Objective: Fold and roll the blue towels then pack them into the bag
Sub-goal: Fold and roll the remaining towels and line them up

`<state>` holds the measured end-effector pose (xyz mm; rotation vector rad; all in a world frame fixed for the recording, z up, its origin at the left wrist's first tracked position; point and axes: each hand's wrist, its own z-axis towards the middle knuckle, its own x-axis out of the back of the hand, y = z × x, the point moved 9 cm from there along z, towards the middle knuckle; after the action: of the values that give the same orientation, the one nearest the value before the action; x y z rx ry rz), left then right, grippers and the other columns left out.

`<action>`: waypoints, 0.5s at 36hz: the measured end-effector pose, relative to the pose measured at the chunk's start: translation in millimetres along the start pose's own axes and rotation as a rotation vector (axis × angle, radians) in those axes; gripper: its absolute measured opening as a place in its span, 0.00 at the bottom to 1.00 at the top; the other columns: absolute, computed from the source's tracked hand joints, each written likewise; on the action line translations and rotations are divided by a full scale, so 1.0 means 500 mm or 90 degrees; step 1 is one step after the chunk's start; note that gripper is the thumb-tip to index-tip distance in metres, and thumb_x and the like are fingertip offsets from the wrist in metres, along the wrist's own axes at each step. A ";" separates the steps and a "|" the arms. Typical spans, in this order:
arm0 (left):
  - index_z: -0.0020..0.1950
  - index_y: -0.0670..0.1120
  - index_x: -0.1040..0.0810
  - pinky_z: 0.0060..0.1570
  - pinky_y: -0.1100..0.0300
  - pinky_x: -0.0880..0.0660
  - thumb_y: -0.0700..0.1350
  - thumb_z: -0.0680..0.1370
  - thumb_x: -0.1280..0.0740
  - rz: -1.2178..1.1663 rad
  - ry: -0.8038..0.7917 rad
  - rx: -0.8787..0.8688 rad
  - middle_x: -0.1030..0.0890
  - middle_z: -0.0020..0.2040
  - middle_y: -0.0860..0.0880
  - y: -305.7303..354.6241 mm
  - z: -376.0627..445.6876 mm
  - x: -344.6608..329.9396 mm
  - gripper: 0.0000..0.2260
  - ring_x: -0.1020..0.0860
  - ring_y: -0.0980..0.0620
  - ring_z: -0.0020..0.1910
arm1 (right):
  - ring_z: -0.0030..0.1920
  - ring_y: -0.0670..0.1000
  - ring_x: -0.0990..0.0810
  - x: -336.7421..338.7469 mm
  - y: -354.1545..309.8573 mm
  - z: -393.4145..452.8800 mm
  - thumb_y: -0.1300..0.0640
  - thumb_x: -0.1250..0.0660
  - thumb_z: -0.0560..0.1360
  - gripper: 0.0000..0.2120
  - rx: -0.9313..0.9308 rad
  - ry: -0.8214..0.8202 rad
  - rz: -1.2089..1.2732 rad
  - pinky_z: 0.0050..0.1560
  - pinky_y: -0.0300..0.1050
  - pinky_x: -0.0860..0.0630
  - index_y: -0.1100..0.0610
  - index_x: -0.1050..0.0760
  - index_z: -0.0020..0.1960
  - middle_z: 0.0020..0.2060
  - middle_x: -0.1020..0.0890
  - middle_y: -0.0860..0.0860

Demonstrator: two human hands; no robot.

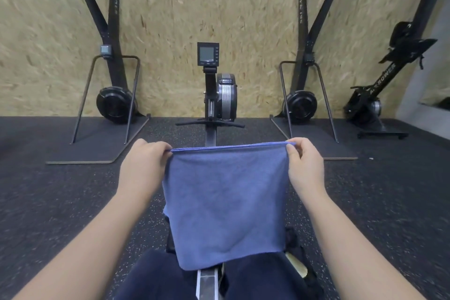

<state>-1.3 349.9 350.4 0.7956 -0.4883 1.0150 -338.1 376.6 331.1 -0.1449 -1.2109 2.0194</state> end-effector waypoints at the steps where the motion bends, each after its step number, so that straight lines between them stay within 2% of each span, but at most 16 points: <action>1: 0.53 0.45 0.17 0.43 0.52 0.28 0.43 0.79 0.35 -0.002 0.006 -0.003 0.33 0.33 0.60 -0.004 0.000 -0.001 0.08 0.28 0.45 0.50 | 0.46 0.49 0.23 -0.001 0.001 -0.002 0.61 0.39 0.79 0.06 -0.003 -0.001 0.005 0.43 0.41 0.31 0.54 0.25 0.47 0.44 0.20 0.48; 5: 0.51 0.45 0.16 0.43 0.56 0.33 0.42 0.78 0.32 -0.029 0.017 0.009 0.22 0.37 0.50 -0.021 -0.001 -0.003 0.06 0.27 0.45 0.51 | 0.41 0.45 0.25 -0.002 0.001 -0.009 0.60 0.40 0.80 0.05 -0.016 -0.006 0.000 0.37 0.28 0.33 0.53 0.26 0.49 0.42 0.21 0.47; 6: 0.51 0.45 0.15 0.43 0.56 0.34 0.41 0.77 0.32 -0.035 0.014 0.014 0.20 0.39 0.47 -0.026 -0.001 -0.006 0.06 0.27 0.45 0.52 | 0.40 0.43 0.25 -0.002 0.000 -0.010 0.59 0.40 0.80 0.05 -0.017 -0.005 -0.006 0.35 0.27 0.34 0.53 0.26 0.49 0.41 0.21 0.47; 8: 0.50 0.45 0.15 0.45 0.56 0.32 0.39 0.77 0.31 -0.039 0.004 0.009 0.17 0.42 0.45 -0.027 -0.001 -0.014 0.06 0.25 0.43 0.52 | 0.39 0.47 0.26 -0.002 -0.004 -0.013 0.59 0.41 0.80 0.04 -0.015 -0.001 -0.015 0.35 0.30 0.33 0.54 0.27 0.50 0.41 0.22 0.48; 10: 0.51 0.44 0.15 0.48 0.54 0.29 0.38 0.76 0.32 -0.049 -0.006 0.006 0.16 0.44 0.45 -0.025 -0.002 -0.021 0.07 0.23 0.42 0.52 | 0.41 0.53 0.26 -0.005 -0.010 -0.016 0.58 0.43 0.81 0.04 -0.013 -0.002 -0.028 0.39 0.44 0.33 0.54 0.29 0.51 0.41 0.22 0.50; 11: 0.51 0.43 0.15 0.49 0.53 0.28 0.37 0.76 0.32 -0.053 -0.009 0.006 0.15 0.45 0.45 -0.024 -0.004 -0.023 0.07 0.22 0.42 0.52 | 0.42 0.55 0.27 -0.008 -0.013 -0.017 0.57 0.44 0.81 0.04 -0.010 -0.006 -0.039 0.40 0.46 0.35 0.54 0.31 0.52 0.42 0.22 0.51; 15: 0.54 0.43 0.17 0.52 0.52 0.29 0.36 0.77 0.35 -0.057 -0.019 0.019 0.17 0.51 0.45 -0.023 -0.009 -0.035 0.09 0.24 0.42 0.54 | 0.46 0.56 0.29 -0.018 -0.025 -0.021 0.57 0.48 0.83 0.03 0.025 -0.017 -0.086 0.42 0.47 0.39 0.52 0.37 0.51 0.47 0.26 0.52; 18: 0.52 0.43 0.18 0.47 0.59 0.33 0.36 0.78 0.36 -0.092 -0.014 0.021 0.23 0.47 0.50 -0.021 -0.015 -0.039 0.09 0.25 0.48 0.50 | 0.49 0.57 0.30 -0.015 -0.027 -0.019 0.58 0.48 0.83 0.04 0.044 0.007 -0.112 0.44 0.48 0.38 0.55 0.35 0.52 0.46 0.28 0.52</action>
<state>-0.7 341.7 328.4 0.8606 -0.4274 0.8839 -321.2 381.6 334.6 -0.0145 -1.1057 1.9019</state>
